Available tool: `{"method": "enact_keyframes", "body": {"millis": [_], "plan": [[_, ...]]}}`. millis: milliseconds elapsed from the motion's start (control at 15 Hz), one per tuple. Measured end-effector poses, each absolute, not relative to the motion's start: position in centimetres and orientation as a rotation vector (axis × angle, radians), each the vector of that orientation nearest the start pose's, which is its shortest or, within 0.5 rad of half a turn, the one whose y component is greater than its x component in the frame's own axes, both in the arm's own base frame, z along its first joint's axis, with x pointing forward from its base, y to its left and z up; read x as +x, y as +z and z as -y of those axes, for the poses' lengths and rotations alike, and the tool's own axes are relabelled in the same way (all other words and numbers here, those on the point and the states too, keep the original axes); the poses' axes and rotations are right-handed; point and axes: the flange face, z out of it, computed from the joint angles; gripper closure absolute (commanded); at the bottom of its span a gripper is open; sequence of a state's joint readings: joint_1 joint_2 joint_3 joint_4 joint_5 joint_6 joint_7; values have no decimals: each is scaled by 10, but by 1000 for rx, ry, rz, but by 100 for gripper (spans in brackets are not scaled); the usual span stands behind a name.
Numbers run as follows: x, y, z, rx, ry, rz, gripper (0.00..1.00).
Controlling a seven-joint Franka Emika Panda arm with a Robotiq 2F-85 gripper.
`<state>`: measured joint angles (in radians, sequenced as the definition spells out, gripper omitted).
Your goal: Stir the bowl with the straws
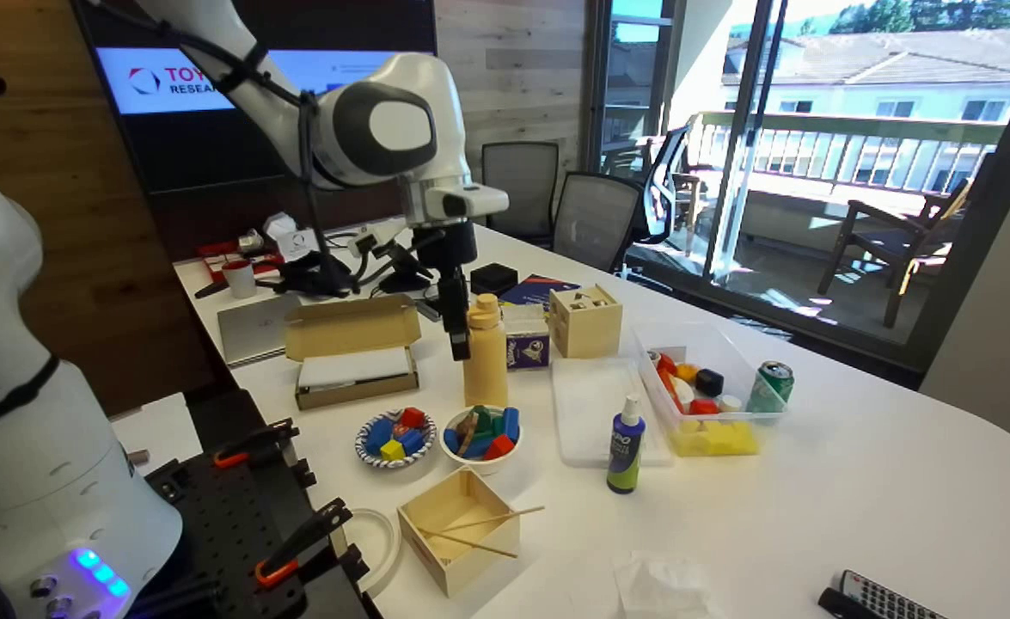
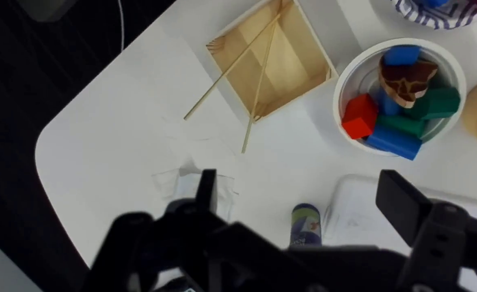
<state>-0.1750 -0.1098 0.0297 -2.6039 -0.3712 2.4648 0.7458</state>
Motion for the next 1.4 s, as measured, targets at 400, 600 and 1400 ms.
{"method": "enact_keyframes", "body": {"millis": [400, 600, 1400], "plan": [[380, 212, 119, -3045, -156, -1524, 0], [359, 188, 149, -2929, -186, -1797, 0], [377, 55, 150, -2617, -259, -2397, 0]]}}
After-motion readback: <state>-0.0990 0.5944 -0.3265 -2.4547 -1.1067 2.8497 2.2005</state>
